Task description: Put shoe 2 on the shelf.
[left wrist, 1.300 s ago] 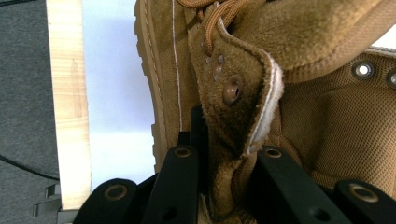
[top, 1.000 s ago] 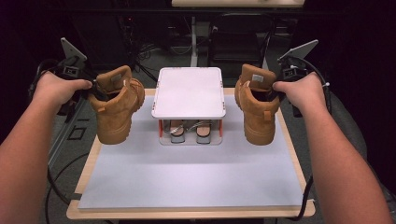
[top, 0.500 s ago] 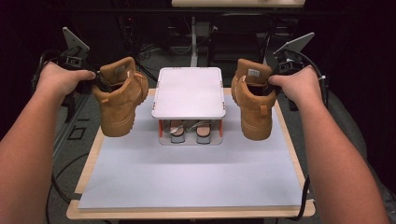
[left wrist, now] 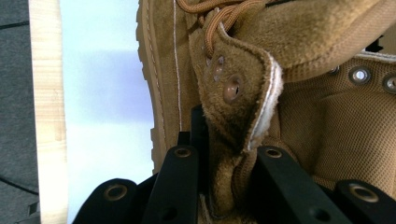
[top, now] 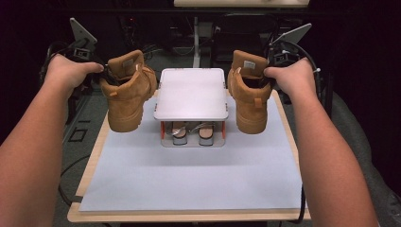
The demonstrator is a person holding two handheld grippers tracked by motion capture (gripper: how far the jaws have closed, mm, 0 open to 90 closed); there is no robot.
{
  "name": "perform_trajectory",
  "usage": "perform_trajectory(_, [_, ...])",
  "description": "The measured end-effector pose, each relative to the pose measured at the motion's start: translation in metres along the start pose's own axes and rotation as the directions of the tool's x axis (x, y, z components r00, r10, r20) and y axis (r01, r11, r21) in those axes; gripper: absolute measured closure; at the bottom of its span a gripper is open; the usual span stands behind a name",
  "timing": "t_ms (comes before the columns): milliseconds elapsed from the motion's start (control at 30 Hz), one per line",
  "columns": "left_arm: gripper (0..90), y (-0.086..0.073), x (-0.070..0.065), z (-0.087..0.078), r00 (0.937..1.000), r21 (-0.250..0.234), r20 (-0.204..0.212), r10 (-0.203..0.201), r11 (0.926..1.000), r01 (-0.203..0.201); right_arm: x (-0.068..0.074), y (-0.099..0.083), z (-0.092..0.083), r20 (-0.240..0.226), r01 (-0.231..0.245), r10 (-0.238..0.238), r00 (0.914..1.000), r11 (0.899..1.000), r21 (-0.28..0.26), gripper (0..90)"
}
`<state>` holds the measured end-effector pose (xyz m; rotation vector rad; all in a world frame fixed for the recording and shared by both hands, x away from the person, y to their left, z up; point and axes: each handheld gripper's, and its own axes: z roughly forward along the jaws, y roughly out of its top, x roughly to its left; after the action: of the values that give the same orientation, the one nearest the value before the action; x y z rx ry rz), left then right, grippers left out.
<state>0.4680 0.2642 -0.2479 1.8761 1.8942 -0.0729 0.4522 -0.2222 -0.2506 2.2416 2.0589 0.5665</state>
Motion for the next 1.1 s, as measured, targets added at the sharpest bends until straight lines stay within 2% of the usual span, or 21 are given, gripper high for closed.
perform_trajectory(200, [83.6, 0.001, -0.011, 0.003, 0.9997, 0.001, -0.018, 0.018, 0.9998, -0.018, 0.008, 0.003, 0.002, 0.001, 0.008, -0.008, 1.0000, 1.000, -0.006, 84.6])
perform_trajectory(300, [83.6, 0.002, -0.015, 0.005, 0.9997, 0.002, -0.014, 0.018, 0.9998, -0.018, 0.012, 0.004, 0.002, -0.013, 0.004, -0.004, 0.9999, 1.000, -0.014, 84.6])
perform_trajectory(333, [83.6, 0.003, -0.017, 0.007, 0.9999, -0.011, -0.007, 0.010, 0.9999, -0.010, 0.013, 0.004, 0.002, -0.011, 0.011, -0.011, 0.9999, 1.000, -0.016, 84.6])
perform_trajectory(400, [83.6, 0.004, -0.019, 0.007, 0.9999, 0.002, -0.005, 0.016, 0.9999, -0.016, 0.015, 0.004, 0.002, -0.014, 0.009, -0.009, 0.9999, 1.000, -0.016, 84.6])
perform_trajectory(433, [83.6, 0.004, -0.022, 0.008, 1.0000, -0.009, -0.003, 0.005, 0.9999, -0.005, 0.017, 0.004, 0.002, -0.014, 0.010, -0.010, 0.9999, 1.000, -0.017, 84.6])
perform_trajectory(733, [83.6, 0.008, -0.043, 0.016, 0.9999, -0.020, -0.003, 0.015, 0.9997, -0.015, 0.031, 0.007, 0.006, -0.019, 0.016, -0.017, 0.9997, 1.000, -0.022, 84.5])
perform_trajectory(800, [83.6, 0.009, -0.048, 0.017, 0.9996, -0.023, -0.006, 0.027, 0.9994, -0.028, 0.034, 0.008, 0.007, -0.026, 0.012, -0.013, 0.9996, 1.000, -0.027, 84.5])
perform_trajectory(1100, [83.5, 0.017, -0.069, 0.029, 0.9998, -0.030, 0.000, 0.022, 0.9993, -0.022, 0.049, 0.013, 0.011, -0.034, 0.013, -0.014, 0.9993, 0.999, -0.036, 84.4])
